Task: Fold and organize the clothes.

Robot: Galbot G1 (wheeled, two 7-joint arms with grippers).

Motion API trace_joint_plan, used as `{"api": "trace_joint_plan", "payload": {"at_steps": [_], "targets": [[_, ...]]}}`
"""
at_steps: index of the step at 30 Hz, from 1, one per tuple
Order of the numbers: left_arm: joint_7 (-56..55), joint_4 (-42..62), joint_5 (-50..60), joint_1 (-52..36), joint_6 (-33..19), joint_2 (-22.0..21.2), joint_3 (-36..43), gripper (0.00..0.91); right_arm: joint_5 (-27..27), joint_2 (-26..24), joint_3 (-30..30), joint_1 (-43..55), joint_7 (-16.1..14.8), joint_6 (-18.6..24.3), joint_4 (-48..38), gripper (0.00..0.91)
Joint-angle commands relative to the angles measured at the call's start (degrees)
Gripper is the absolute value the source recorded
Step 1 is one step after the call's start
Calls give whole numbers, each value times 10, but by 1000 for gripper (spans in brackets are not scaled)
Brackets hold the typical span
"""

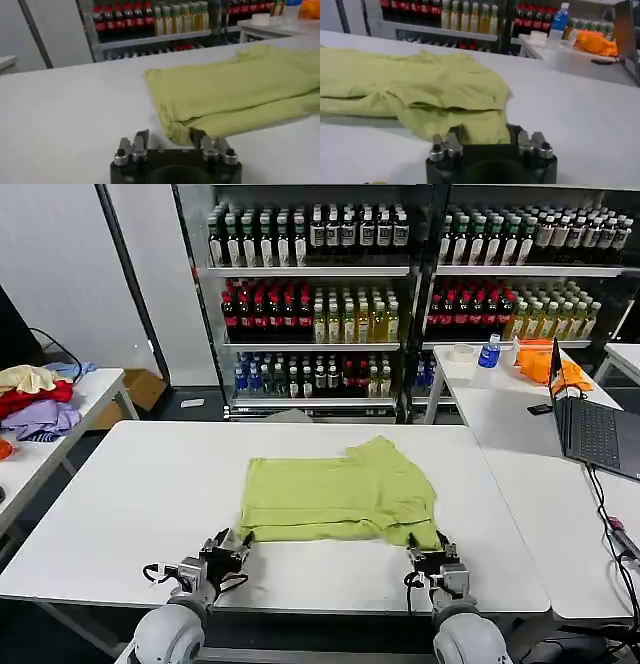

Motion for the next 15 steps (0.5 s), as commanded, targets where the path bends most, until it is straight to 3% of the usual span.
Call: {"api": "trace_joint_plan", "payload": {"at_steps": [1, 10, 15], "targets": [[10, -5, -3, 3, 2, 0, 1, 20, 7, 0, -3, -1, 0, -8, -1, 0], [10, -49, -3, 27, 2, 1, -4, 20, 8, -8, -1, -17, -1, -1, 20, 0], [3, -97, -7, 55, 10, 6, -14, 20, 7, -21, 6, -52, 0, -5, 73, 0]]}}
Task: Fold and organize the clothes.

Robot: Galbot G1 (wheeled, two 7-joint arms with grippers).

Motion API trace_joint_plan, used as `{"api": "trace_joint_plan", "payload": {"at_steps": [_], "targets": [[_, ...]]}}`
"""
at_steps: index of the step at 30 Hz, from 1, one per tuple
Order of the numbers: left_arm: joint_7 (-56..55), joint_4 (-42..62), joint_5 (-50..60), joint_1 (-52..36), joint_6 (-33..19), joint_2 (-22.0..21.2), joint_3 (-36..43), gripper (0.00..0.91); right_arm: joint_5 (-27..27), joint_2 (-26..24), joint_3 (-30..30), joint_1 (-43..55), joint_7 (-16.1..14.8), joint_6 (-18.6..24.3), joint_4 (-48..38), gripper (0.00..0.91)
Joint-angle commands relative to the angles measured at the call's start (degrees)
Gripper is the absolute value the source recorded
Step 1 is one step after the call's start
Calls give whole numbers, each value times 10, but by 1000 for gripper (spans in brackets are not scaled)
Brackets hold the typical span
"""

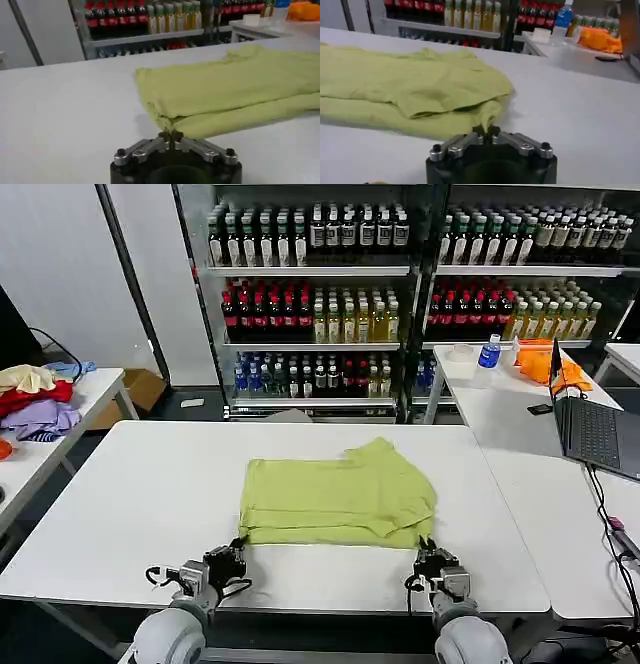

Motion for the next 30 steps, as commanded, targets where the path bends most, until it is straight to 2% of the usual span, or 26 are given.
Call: {"api": "trace_joint_plan", "payload": {"at_steps": [1, 10, 17, 18, 19, 20, 21, 24, 27, 30], "targets": [[-6, -79, -3, 44, 7, 5, -11, 20, 0, -8, 6, -36, 0, -2, 57, 0], [-13, -180, 10, 162, 8, 7, -43, 20, -11, -26, 42, -121, -11, -9, 125, 0], [-25, -202, 33, 216, 4, -5, -46, 20, -27, -28, 60, -158, -21, -24, 150, 0], [-25, -201, 35, 216, 5, -6, -46, 20, -30, -27, 63, -164, -23, -26, 152, 30], [-27, -199, 37, 218, 5, -5, -47, 50, -34, -27, 63, -167, -24, -31, 156, 292], [-27, -198, 38, 218, 7, -4, -48, 413, -41, -26, 64, -168, -25, -35, 157, 907], [-27, -196, 39, 218, 8, -4, -49, 907, -44, -25, 65, -170, -26, -37, 160, 907], [-30, -195, 39, 217, 13, -1, -53, 907, -53, -23, 65, -176, -29, -39, 171, 907], [-30, -198, 38, 213, 14, 1, -60, 907, -61, -22, 70, -179, -28, -22, 179, 907], [-31, -202, 33, 208, 14, 6, -71, 907, -71, -23, 81, -182, -28, 21, 192, 907]]}}
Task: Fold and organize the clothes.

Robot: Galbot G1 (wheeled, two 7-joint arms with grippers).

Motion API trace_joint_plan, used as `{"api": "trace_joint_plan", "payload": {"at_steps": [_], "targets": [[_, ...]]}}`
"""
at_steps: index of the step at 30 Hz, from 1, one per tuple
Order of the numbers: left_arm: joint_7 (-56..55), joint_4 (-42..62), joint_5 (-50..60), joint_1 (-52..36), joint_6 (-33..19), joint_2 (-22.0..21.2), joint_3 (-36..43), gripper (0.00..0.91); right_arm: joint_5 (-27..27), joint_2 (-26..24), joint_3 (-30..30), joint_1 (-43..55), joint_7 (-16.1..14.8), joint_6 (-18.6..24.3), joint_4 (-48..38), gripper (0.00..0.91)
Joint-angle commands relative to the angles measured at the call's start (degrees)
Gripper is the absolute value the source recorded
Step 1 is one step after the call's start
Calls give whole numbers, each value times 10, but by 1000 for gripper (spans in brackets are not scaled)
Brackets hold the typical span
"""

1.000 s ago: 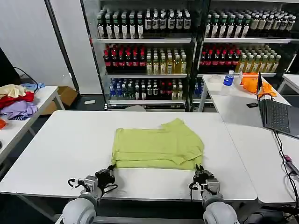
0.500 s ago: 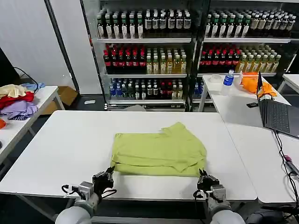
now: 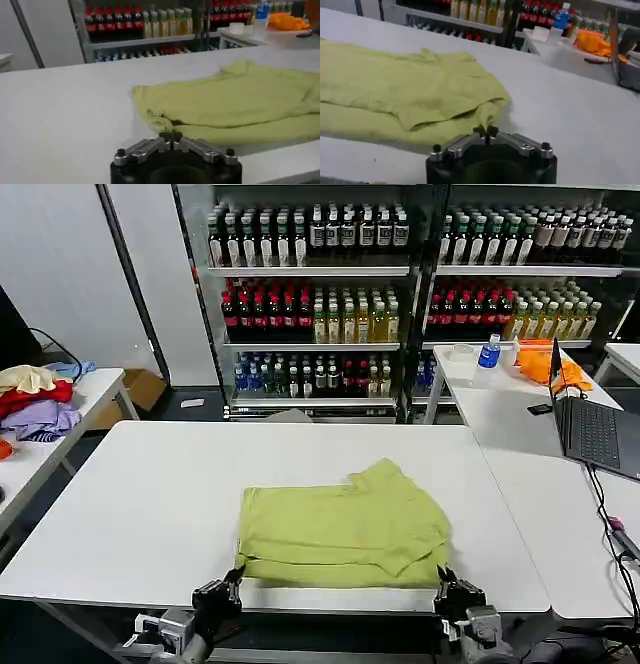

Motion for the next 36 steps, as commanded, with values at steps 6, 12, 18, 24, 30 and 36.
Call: {"api": "trace_joint_plan", "payload": {"at_steps": [6, 12, 18, 24, 30, 36], "targets": [[-13, -36, -28, 11, 11, 20, -55, 907, 1, -17, 36, 0, 0, 62, 44, 907], [-22, 9, -69, -55, 17, 30, -48, 907, 41, -40, 9, 91, 15, 51, -12, 907], [-31, 135, -126, -211, 41, 28, 12, 907, 89, -38, -84, 281, 39, 5, -155, 907], [-38, 236, -146, -328, 51, 20, 77, 907, 145, -18, -142, 442, 53, -17, -297, 907], [-40, 314, -145, -402, 53, 2, 119, 907, 165, 9, -172, 515, 55, -24, -409, 907], [-39, 382, -154, -453, 52, -13, 138, 907, 170, 42, -184, 565, 48, -24, -496, 907]]}}
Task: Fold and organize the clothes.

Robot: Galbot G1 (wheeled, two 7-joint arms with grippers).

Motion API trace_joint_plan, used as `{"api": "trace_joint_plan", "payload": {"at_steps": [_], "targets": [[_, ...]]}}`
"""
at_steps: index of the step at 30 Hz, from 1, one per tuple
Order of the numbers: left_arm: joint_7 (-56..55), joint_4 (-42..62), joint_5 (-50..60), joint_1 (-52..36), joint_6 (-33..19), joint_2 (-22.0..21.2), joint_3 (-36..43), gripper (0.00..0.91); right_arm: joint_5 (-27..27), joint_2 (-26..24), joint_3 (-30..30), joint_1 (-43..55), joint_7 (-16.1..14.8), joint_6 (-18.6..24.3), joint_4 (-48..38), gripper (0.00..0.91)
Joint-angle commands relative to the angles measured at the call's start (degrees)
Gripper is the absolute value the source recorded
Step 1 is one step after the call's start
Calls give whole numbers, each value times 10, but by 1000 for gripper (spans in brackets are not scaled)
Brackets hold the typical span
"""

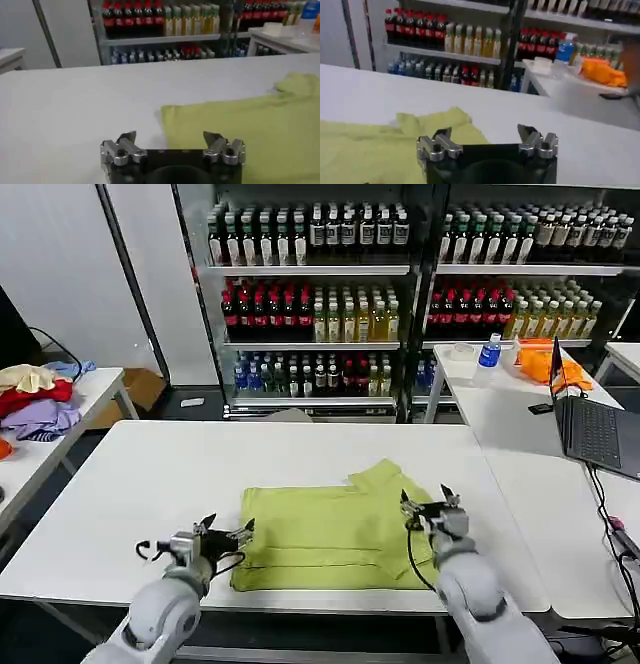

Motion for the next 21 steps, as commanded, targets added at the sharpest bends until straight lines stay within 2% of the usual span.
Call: {"api": "trace_joint_plan", "payload": {"at_steps": [1, 8, 17, 18, 20, 21], "targets": [[-2, 175, -28, -170, 4, -19, 68, 907, 31, 37, -42, 146, 4, -10, -183, 907], [-2, 208, -27, -194, 3, -29, 79, 907, 35, 76, -43, 197, -2, -7, -266, 907], [3, 228, -36, -200, 3, -35, 80, 907, 36, 115, -39, 219, -9, -4, -330, 907], [4, 228, -39, -200, 3, -35, 80, 605, 36, 116, -39, 219, -9, -4, -330, 907], [7, 224, -42, -196, 3, -33, 79, 272, 36, 117, -41, 213, -11, -6, -327, 907], [8, 222, -43, -195, 3, -32, 79, 81, 36, 118, -41, 210, -11, -7, -326, 786]]}}
